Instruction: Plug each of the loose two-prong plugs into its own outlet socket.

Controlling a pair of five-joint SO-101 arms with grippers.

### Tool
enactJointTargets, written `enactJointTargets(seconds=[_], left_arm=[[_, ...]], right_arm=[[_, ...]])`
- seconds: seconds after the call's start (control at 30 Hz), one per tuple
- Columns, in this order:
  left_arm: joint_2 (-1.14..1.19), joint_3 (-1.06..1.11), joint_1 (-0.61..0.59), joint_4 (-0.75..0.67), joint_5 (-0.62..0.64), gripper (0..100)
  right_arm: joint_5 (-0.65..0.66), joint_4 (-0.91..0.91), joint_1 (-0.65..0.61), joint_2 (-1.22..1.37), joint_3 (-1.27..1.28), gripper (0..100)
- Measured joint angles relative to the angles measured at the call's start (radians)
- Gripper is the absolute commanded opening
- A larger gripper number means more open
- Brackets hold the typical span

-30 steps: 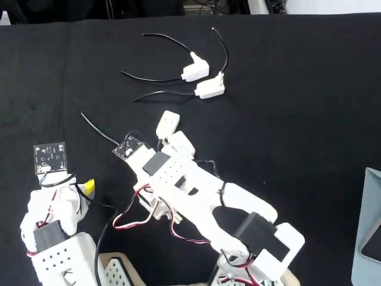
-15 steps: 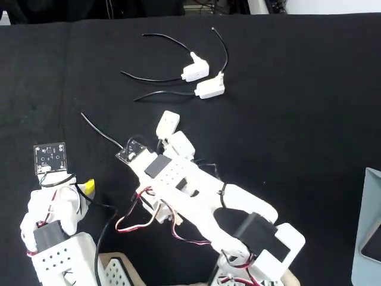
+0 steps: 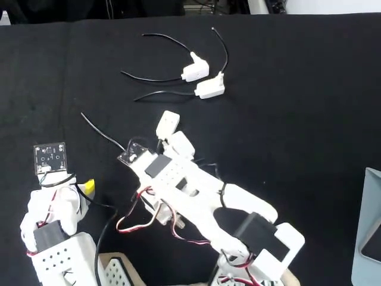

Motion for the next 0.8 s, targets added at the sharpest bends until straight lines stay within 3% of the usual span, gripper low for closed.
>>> enactJointTargets(seconds=[0.37,0.6,0.8], left_arm=[[0.000,0.009,0.015,-0.003,0.014,32],[0.000,-0.051,0.095,-0.003,0.170,32],[0.000,-0.166,0.172,-0.003,0.315,32]], right_arm=[[0.006,0.118,0.000,-0.367,-0.075,1.1],[0.006,0.118,0.000,-0.569,-0.075,1.1],[0.006,-0.009,-0.011,-0.703,0.017,1.1]])
